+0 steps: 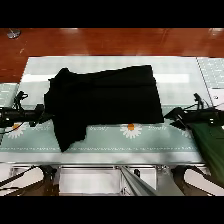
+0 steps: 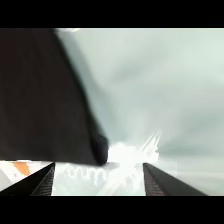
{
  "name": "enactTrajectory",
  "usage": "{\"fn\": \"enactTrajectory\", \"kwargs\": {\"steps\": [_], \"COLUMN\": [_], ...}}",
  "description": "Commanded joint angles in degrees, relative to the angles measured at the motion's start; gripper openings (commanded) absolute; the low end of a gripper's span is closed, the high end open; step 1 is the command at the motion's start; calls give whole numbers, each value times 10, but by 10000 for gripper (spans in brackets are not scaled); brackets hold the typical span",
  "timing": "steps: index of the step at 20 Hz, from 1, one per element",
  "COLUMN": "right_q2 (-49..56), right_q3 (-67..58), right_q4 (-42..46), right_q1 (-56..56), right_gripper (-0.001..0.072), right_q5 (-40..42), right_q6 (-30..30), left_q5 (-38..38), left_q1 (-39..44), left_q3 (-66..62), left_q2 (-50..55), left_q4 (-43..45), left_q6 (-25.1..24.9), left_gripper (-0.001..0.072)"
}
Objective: Fold the shirts.
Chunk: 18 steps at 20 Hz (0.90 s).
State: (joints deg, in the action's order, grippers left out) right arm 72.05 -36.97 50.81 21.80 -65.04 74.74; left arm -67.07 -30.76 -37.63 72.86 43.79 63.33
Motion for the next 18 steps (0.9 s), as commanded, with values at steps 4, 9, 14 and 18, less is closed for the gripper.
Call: {"fn": "enactTrajectory", "kwargs": {"steps": [4, 9, 14, 18], "right_q2": [94, 113, 79, 76], "right_q3": [-90, -174, -478, -812], "right_q4": [-25, -23, 43, 82], "right_q1": [-120, -167, -152, -148], "right_gripper": [621, 38, 37, 37], "right_q5": [19, -23, -113, -153], "right_q6": [42, 19, 65, 96], "left_q5": [-9, -12, 18, 71], "left_q1": [1, 4, 4, 2], "left_q3": [-5, -11, -184, -423], "left_q2": [0, -10, -104, -169], "left_q4": [-2, -71, -289, -279], "left_q6": [-3, -23, -56, -35], "left_gripper": [30, 30, 28, 28]}}
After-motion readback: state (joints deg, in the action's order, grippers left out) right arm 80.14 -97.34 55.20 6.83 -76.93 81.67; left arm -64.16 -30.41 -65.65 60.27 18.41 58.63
